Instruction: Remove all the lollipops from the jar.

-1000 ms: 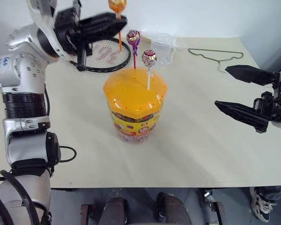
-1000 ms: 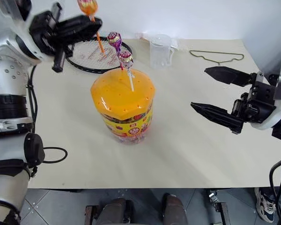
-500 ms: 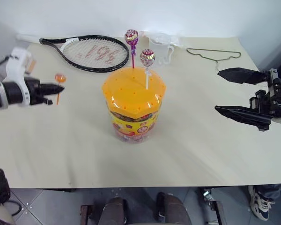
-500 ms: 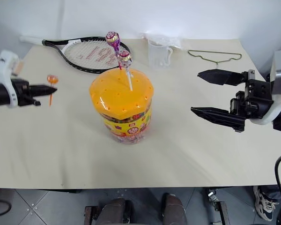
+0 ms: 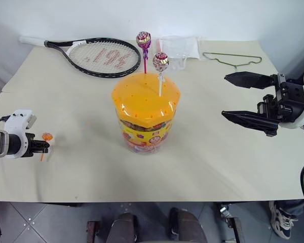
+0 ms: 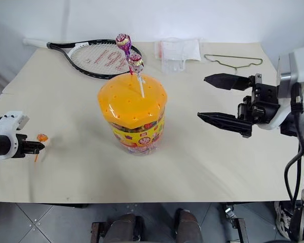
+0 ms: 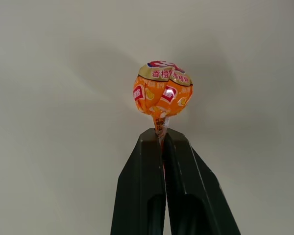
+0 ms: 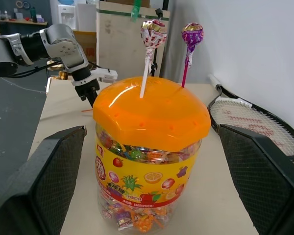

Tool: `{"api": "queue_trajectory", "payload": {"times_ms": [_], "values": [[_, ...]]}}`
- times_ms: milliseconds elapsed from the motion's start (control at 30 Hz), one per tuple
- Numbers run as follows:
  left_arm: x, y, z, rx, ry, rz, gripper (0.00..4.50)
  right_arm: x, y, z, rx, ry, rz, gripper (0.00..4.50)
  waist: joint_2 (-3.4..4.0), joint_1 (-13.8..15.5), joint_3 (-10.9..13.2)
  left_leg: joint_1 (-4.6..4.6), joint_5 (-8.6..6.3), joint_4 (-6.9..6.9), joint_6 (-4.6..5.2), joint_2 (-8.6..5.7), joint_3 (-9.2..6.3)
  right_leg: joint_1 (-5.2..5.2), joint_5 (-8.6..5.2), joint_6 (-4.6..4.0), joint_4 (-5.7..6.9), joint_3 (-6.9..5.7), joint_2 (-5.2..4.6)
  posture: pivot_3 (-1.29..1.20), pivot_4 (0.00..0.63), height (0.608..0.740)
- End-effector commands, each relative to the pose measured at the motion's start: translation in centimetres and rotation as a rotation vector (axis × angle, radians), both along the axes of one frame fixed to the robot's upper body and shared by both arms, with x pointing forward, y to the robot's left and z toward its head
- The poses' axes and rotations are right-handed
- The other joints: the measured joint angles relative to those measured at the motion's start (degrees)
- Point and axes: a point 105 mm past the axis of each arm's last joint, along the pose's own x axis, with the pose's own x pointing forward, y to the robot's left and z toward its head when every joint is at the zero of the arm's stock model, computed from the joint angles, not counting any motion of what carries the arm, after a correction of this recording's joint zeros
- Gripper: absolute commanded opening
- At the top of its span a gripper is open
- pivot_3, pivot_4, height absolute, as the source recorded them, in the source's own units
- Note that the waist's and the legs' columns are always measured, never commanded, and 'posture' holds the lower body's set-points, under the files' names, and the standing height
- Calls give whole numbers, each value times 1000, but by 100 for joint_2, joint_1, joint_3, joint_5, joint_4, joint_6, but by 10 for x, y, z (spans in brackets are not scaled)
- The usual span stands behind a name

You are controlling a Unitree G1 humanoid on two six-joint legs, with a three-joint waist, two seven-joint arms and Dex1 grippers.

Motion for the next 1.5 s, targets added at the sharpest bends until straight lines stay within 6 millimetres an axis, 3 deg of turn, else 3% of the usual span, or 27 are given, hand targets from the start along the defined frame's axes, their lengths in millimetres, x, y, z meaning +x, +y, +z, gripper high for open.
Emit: {"api": "queue_trajectory", "payload": {"times_ms": [33, 100, 267, 400, 500, 700, 833, 933, 1000, 1200, 1500], "values": [[-1, 7, 11, 32, 2, 28, 1000, -3, -1, 8, -6, -51, -8, 4500, 0, 1, 0, 0, 0, 0, 0, 0, 2, -1, 0, 0, 0, 2, 0, 0, 150, 740], [-1, 5, 17, 43, 0, 14, 1611, -3, -3, 8, -10, -53, -15, 4500, 0, -2, 0, 0, 0, 0, 0, 0, 3, -2, 0, 0, 0, 3, 0, 0, 150, 740], [5, -6, 61, 92, -94, -57, 3166, -6, -8, 10, -25, -54, -32, 4500, -13, 7, 4, -4, 0, 1, 0, 0, 4, -8, 0, 0, 4, 5, 0, 0, 150, 740], [15, -21, 110, 110, -249, -143, 4464, -7, -11, 10, -34, -56, -47, 4500, -13, 6, 3, -4, 0, 0, -1, -1, 9, -10, 0, 0, 4, 9, 0, 0, 150, 740], [30, -47, 149, 42, -434, -265, 4489, -8, -13, 11, -36, -61, -56, 4500, -13, 8, 4, -3, 0, 0, -1, -1, 12, -10, 0, 0, 4, 11, 0, 0, 150, 740], [46, -112, 186, -61, -729, -664, 4489, -9, -12, 12, -27, -76, -69, 4500, -13, 4, 3, -2, 0, 5, -1, -2, 14, -10, 0, 0, 8, 12, 0, 0, 150, 740], [42, -149, 190, -168, -903, -973, 4489, -9, -11, 12, -17, -85, -78, 4500, -14, 4, 3, -5, 0, 11, 0, -1, 15, -10, 0, 0, 8, 11, 0, 0, 150, 740], [29, -174, 190, -351, -972, -1211, 4489, -13, -11, 11, -12, -91, -88, 4500, -14, 2, 3, -6, 0, 10, 0, -2, 15, -10, 0, 0, 5, 9, 1, 0, 150, 740], [24, -181, 190, -412, -988, -1306, 4489, -14, -11, 12, -9, -95, -97, 4500, -14, 2, 3, -6, 0, 11, 0, -2, 16, -10, 0, 1, 7, 10, 1, 0, 150, 740], [35, -210, 191, -536, -1021, -1462, 4489, -20, -12, 11, 1, -103, -130, 4500, -17, 26, 2, -7, -1, 19, 3, -2, 14, -8, 2, 3, 7, 8, 1, 0, 150, 740], [58, -241, 185, -611, -1001, -1509, 4489, -28, -15, 23, 80, -120, -178, 4500, -18, -12, 2, -7, -2, 19, 6, -4, 12, -6, 3, 5, 6, 8, 1, 0, 150, 740]]}}
